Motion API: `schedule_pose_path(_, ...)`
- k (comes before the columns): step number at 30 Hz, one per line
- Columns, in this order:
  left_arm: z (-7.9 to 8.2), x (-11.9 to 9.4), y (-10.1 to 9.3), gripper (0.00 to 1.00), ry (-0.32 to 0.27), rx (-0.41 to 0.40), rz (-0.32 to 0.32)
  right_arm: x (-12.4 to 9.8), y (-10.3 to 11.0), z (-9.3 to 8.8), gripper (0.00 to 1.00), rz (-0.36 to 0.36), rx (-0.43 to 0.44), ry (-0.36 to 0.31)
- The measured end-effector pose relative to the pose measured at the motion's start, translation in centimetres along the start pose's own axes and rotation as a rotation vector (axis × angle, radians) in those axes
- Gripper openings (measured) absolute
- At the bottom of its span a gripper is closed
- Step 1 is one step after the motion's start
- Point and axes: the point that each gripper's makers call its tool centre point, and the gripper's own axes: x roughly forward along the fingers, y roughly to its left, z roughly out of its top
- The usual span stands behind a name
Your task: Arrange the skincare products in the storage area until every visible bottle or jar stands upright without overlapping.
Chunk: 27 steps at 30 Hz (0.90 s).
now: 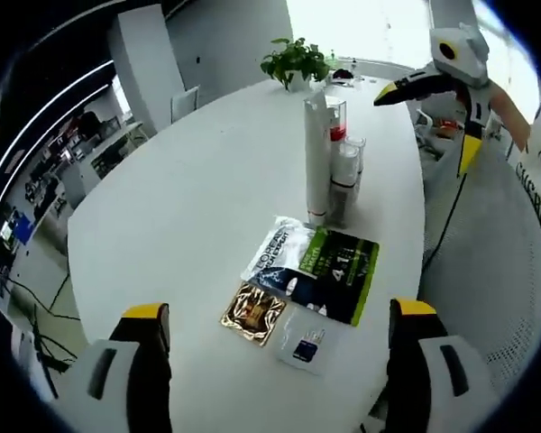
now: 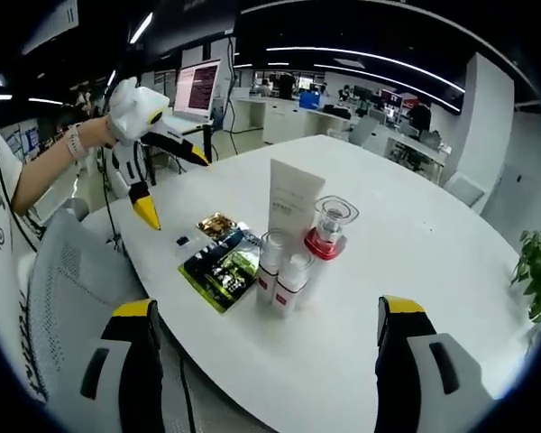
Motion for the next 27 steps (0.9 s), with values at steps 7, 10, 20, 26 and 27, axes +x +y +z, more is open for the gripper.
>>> schedule_pose_path(7, -0.3, -1.9, -0.5, 0.99, -0.043, -0.035, 0.032, -0.2, -0.1, 0.3, 1.0, -0.009, 0.0, -0.014)
schedule_pose_path(10, 0.0, -2.9, -0.2, 0.99, -0.095, -0.076, 0.069, -0.2, -0.2, 0.4, 1.0, -0.014, -0.002, -0.018)
schedule_pose_path(20, -0.8, -4.8, -0.6, 0.99, -0.139, -0.166, 0.17, -0.5, -0.4, 0.5, 1.0, -0.033, 0.006, -0.034)
schedule_pose_path(26, -0.2, -5.9, -1.1, 0.99, -0.166, -0.164, 0.212, -0.9, -0.6, 0.6, 1.0, -0.056, 0.026, -0.047)
schedule_pose_path(27, -0.2, -6.1, -1.1, 0.99, -0.171, -0.167, 0.225, -1.0, -0.6, 0.5, 1.0, -0.056, 0.029, -0.048)
